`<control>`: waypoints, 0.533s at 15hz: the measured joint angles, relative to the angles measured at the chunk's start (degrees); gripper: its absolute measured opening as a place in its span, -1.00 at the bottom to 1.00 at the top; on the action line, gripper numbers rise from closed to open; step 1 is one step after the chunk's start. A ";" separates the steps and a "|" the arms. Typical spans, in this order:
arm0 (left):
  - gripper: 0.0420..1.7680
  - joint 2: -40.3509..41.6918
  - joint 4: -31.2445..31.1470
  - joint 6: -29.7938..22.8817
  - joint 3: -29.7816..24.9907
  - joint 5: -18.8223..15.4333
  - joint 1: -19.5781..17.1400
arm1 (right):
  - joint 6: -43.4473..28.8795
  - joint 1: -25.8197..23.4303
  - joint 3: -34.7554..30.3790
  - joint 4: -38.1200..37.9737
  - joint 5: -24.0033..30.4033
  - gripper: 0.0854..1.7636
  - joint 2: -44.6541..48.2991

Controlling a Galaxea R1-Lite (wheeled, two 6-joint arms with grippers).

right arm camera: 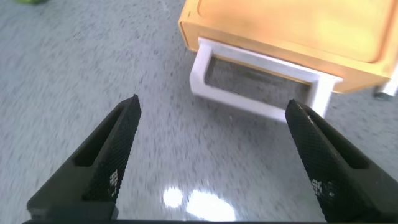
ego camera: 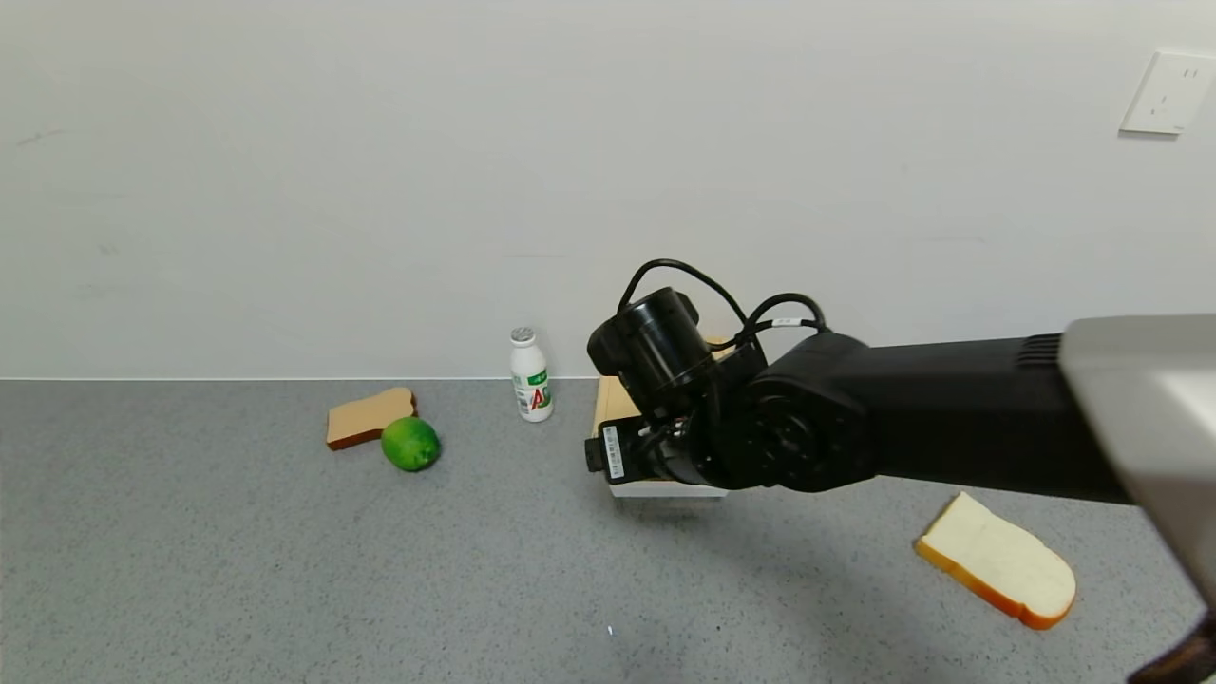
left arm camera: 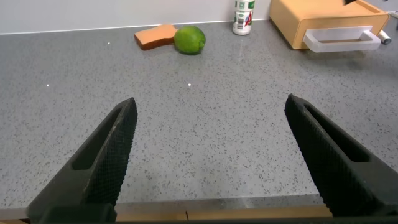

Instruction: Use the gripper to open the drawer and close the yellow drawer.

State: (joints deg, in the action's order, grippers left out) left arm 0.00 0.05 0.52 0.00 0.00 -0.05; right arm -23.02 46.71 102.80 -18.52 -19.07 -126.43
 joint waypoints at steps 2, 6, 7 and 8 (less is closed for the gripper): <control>0.94 0.00 0.02 0.00 0.00 0.00 0.00 | 2.76 -1.33 -7.30 1.18 2.89 0.94 7.41; 0.94 0.00 0.02 0.00 0.00 0.00 0.00 | 8.47 -8.29 -23.22 6.56 10.86 0.94 23.41; 0.94 0.00 0.02 0.00 0.00 0.00 0.00 | 9.33 -10.62 -26.95 7.14 13.12 0.94 27.67; 0.94 0.00 0.02 0.00 0.00 0.00 0.00 | 10.03 -12.92 -30.12 7.69 15.21 0.94 31.54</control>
State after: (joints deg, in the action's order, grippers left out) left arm 0.00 0.07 0.52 0.00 0.00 -0.05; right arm -12.98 33.79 72.68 -10.83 -3.85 -94.89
